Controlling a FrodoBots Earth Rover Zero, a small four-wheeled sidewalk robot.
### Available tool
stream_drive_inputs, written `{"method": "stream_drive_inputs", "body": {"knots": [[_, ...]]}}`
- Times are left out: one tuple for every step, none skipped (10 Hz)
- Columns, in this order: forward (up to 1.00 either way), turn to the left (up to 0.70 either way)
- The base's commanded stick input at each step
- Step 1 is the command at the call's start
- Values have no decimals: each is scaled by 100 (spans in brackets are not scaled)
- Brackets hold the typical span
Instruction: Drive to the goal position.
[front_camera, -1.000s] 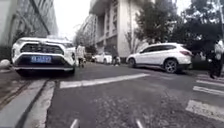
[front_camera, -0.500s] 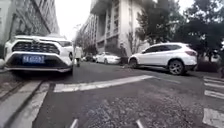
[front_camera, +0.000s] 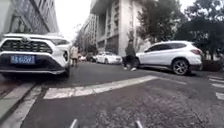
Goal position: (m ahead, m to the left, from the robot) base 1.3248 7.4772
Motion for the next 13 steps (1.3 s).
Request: {"method": "stream_drive_inputs", "body": {"knots": [[70, 0], [70, 0], [70, 0], [70, 0], [70, 0], [70, 0], [70, 0], [70, 0], [70, 0], [70, 0], [70, 0], [70, 4], [70, 14]]}}
